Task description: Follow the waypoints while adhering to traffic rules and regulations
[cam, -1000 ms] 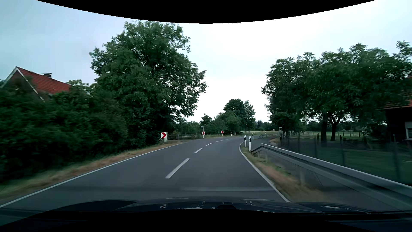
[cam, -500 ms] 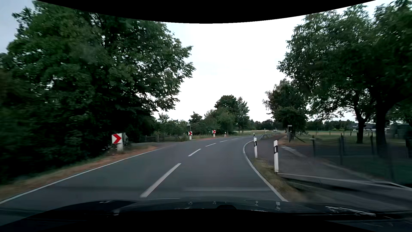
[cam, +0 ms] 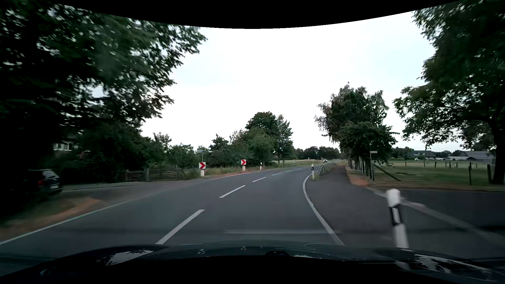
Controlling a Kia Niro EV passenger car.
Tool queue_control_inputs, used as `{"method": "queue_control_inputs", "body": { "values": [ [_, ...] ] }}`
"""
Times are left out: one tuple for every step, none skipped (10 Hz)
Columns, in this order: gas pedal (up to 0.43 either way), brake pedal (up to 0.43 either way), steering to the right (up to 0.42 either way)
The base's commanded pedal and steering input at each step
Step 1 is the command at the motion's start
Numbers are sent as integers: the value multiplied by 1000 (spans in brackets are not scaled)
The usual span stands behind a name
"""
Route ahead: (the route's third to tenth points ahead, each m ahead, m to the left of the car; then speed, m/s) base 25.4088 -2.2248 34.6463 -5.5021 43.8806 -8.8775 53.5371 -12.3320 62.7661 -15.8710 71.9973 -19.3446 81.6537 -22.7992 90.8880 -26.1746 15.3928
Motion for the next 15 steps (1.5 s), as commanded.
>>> {"method": "queue_control_inputs", "body": {
  "values": [
    [177,0,58],
    [177,0,58],
    [189,0,58],
    [189,0,58],
    [189,0,58],
    [189,0,59],
    [189,0,59],
    [189,0,58],
    [189,0,58],
    [189,0,59],
    [189,0,58],
    [189,0,59],
    [189,0,59],
    [197,0,59],
    [197,0,57]
  ]
}}
